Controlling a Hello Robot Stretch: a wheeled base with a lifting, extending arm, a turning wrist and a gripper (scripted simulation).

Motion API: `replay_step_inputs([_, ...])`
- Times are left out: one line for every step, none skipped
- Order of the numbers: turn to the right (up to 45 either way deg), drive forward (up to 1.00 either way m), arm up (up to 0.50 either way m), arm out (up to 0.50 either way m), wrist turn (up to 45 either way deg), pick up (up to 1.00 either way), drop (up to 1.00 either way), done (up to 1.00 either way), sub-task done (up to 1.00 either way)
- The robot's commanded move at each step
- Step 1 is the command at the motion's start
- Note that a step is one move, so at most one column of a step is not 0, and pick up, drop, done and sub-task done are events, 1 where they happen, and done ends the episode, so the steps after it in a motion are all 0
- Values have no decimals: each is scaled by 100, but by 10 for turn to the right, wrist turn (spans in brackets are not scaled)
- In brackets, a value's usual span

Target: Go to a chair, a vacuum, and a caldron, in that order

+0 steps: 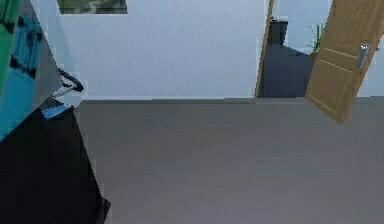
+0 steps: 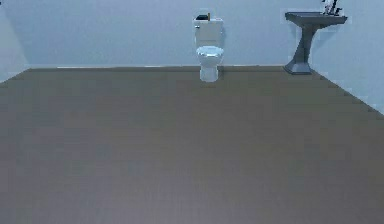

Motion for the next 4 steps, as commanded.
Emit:
replay_step_inputs([270, 0, 0, 0, 0, 0, 0, 0, 0])
replay_step_inputs([0, 100, 0, 0, 0, 0, 0, 0, 0])
replay_step_inputs([0, 100, 0, 0, 0, 0, 0, 0, 0])
replay_step_inputs([0, 95, 0, 0, 0, 0, 0, 0, 0])
